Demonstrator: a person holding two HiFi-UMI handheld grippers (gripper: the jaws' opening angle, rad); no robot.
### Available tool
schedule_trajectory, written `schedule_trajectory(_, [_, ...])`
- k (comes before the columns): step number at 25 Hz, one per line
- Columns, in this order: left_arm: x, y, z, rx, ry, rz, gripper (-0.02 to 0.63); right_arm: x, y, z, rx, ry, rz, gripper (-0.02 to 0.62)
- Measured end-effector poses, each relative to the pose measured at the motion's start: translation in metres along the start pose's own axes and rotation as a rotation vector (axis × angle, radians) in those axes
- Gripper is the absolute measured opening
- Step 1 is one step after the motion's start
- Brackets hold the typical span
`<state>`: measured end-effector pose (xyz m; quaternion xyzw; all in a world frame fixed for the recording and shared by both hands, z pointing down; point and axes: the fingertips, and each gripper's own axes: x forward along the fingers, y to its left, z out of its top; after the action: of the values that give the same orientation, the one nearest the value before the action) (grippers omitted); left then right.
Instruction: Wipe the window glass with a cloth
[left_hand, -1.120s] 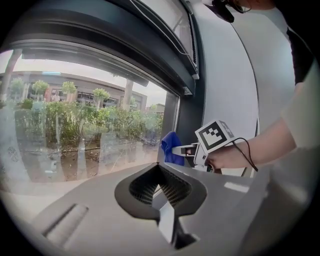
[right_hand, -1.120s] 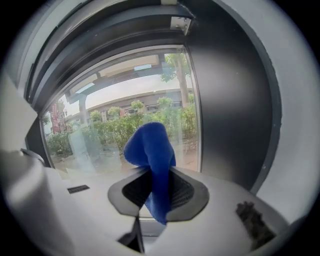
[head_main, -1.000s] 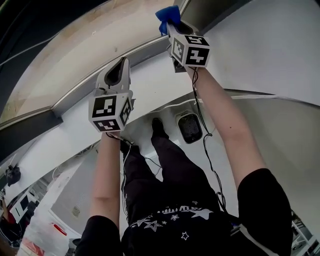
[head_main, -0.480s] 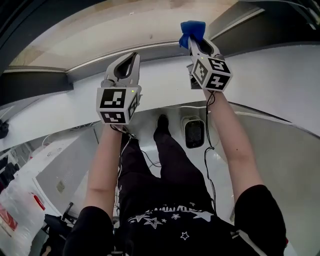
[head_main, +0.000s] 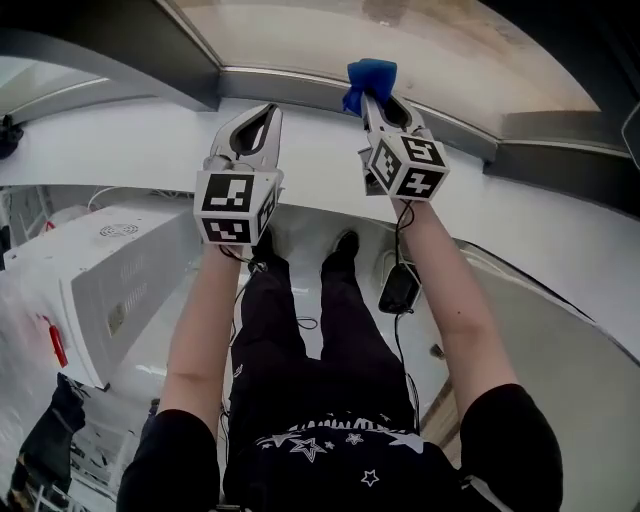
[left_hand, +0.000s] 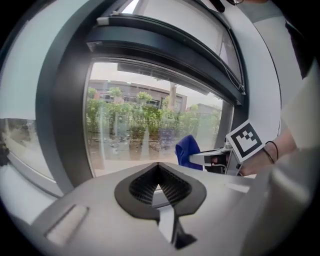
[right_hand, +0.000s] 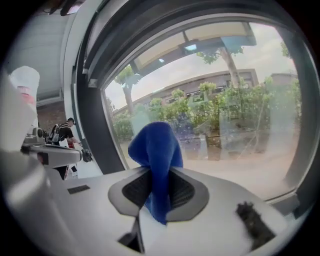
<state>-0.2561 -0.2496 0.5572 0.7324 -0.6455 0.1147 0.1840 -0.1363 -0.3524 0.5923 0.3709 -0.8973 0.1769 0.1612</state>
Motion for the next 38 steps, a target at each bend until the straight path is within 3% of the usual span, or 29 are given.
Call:
schedule_trajectory(9, [-0.050,0.128,-0.057,-0.086,0.018,0.154,0.009,0.130,0.148,-0.037,-0.102,0.052,0.171,0.075])
schedule_trajectory(16, [-0.059,0.179,-0.083,-0.123,0.026,0.183,0.009,0.199,0.196,-0.065,-0.072,0.060,0.163,0.075])
schedule_trajectory(22, [-0.054,0.193,-0.083,-0.108,0.026,0.165,0.009,0.218,0.194,-0.074,-0.090,0.088,0.130,0.075])
schedule_trajectory(28, [-0.037,0.187,-0.074,-0.088,0.024,0.163,0.009,0.216,0.160,-0.070,-0.071,0.089,0.093,0.075])
schedule_trajectory(38, [0.009,0.118,-0.063,-0.038,0.049,0.075,0.009,0.166,0.077,-0.069,-0.060,0.077,0.029,0.075])
